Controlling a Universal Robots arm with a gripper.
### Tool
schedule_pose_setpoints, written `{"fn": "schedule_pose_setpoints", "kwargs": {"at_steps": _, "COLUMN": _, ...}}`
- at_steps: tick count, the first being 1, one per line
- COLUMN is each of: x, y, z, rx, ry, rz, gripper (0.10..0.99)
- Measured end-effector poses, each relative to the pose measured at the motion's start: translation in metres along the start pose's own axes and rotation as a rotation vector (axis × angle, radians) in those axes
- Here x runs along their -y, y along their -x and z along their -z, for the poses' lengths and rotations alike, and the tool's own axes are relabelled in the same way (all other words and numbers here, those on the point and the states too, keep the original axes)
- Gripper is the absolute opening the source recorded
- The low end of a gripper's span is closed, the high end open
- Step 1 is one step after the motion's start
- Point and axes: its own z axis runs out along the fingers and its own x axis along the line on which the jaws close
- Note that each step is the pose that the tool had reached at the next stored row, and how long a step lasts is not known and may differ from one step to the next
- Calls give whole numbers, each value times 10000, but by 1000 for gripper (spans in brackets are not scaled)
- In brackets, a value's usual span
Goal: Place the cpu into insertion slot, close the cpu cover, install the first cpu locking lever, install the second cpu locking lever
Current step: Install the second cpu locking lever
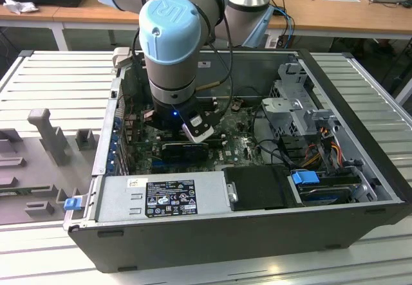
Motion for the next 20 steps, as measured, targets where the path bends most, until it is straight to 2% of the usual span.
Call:
{"fn": "schedule_pose_setpoints", "kwargs": {"at_steps": 1, "x": -11, "y": 1, "z": 45, "rx": -9, "ry": -15, "rz": 0, "gripper": 106}}
{"fn": "schedule_pose_setpoints", "kwargs": {"at_steps": 2, "x": -16, "y": 1, "z": 60, "rx": -8, "ry": -13, "rz": 0, "gripper": 106}}
{"fn": "schedule_pose_setpoints", "kwargs": {"at_steps": 4, "x": -11, "y": 0, "z": 51, "rx": -10, "ry": -15, "rz": -1, "gripper": 106}}
{"fn": "schedule_pose_setpoints", "kwargs": {"at_steps": 7, "x": 7, "y": -2, "z": -1, "rx": -15, "ry": -21, "rz": -2, "gripper": 106}}
{"fn": "schedule_pose_setpoints", "kwargs": {"at_steps": 9, "x": 4, "y": 1, "z": 10, "rx": -1, "ry": -7, "rz": 0, "gripper": 106}}
{"fn": "schedule_pose_setpoints", "kwargs": {"at_steps": 11, "x": -29, "y": 5, "z": 119, "rx": -6, "ry": -11, "rz": 0, "gripper": 106}}
{"fn": "schedule_pose_setpoints", "kwargs": {"at_steps": 20, "x": -108, "y": 15, "z": 371, "rx": -14, "ry": -11, "rz": -3, "gripper": 106}}
